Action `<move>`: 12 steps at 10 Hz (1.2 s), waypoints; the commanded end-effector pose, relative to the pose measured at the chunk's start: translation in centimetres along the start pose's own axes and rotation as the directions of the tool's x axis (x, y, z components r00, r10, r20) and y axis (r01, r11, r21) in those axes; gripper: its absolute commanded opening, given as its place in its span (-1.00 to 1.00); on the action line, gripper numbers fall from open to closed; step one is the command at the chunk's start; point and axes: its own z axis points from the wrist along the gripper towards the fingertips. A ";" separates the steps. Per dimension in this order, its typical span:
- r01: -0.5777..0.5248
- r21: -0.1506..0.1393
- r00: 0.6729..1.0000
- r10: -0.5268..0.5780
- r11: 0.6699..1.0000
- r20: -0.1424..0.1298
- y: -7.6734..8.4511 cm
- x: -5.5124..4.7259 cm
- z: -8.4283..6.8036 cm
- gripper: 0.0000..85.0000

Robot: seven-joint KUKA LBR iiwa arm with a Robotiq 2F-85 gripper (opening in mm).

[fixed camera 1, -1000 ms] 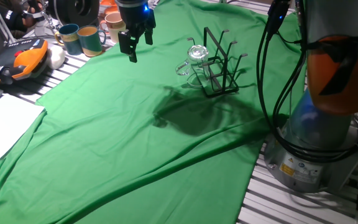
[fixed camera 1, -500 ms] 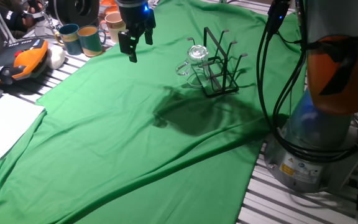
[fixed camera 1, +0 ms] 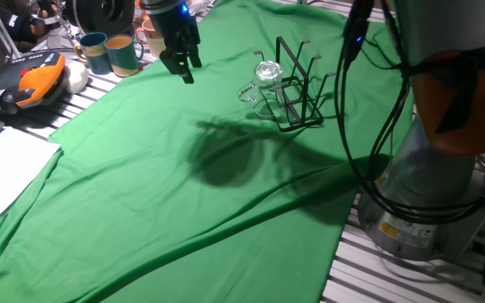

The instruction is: Take the cup off the cup rack

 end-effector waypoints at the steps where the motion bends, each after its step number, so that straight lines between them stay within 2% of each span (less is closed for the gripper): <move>1: 0.031 0.003 1.000 -0.031 1.000 -0.001 0.0 0.0 0.0 -1.00; 12: 0.033 0.003 0.999 -0.033 0.999 -0.008 0.0 0.0 0.0 -1.00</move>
